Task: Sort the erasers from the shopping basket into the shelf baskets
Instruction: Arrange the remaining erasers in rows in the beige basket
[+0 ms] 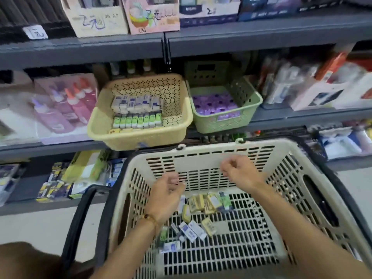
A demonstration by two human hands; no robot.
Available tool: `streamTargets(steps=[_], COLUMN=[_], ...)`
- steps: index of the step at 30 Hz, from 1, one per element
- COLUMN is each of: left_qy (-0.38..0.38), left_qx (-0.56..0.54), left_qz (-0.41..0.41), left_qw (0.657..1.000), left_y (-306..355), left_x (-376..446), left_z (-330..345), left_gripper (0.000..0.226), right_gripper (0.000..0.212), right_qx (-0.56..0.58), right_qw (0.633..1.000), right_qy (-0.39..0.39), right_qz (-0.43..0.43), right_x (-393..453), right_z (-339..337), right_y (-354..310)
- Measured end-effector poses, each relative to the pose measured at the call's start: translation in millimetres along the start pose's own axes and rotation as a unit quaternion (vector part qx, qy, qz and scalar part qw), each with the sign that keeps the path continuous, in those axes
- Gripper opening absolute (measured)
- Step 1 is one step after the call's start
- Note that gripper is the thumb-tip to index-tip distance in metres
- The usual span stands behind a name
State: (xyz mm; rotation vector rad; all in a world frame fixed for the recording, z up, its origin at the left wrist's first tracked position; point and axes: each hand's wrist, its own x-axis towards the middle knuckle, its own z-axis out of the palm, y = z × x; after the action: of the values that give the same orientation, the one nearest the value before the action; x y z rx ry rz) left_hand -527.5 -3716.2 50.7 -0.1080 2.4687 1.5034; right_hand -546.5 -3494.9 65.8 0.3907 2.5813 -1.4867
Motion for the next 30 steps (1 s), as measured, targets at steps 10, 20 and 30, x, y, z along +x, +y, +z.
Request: streamTargets(steps=[10, 20, 30], left_qy=[-0.110, -0.127, -0.117], left_qx=[0.320, 0.329, 0.435], left_qz=[-0.105, -0.030, 0.061], left_qw=[0.935, 0.935, 0.891], left_y=[-56, -68, -74], left_x=[29, 32, 27], left_z=[115, 123, 124], left_gripper=[0.096, 0.068, 0.071], right_gripper=[0.029, 0.017, 0.020], right_qx=[-0.141, 0.040, -0.077], right_qw=[0.953, 0.946, 0.969], right_qy=[-0.197, -0.188, -0.135], right_qz=[0.184, 0.261, 0.193], right_x=[22, 16, 12], right_z=[18, 27, 47], right_y=[90, 106, 107])
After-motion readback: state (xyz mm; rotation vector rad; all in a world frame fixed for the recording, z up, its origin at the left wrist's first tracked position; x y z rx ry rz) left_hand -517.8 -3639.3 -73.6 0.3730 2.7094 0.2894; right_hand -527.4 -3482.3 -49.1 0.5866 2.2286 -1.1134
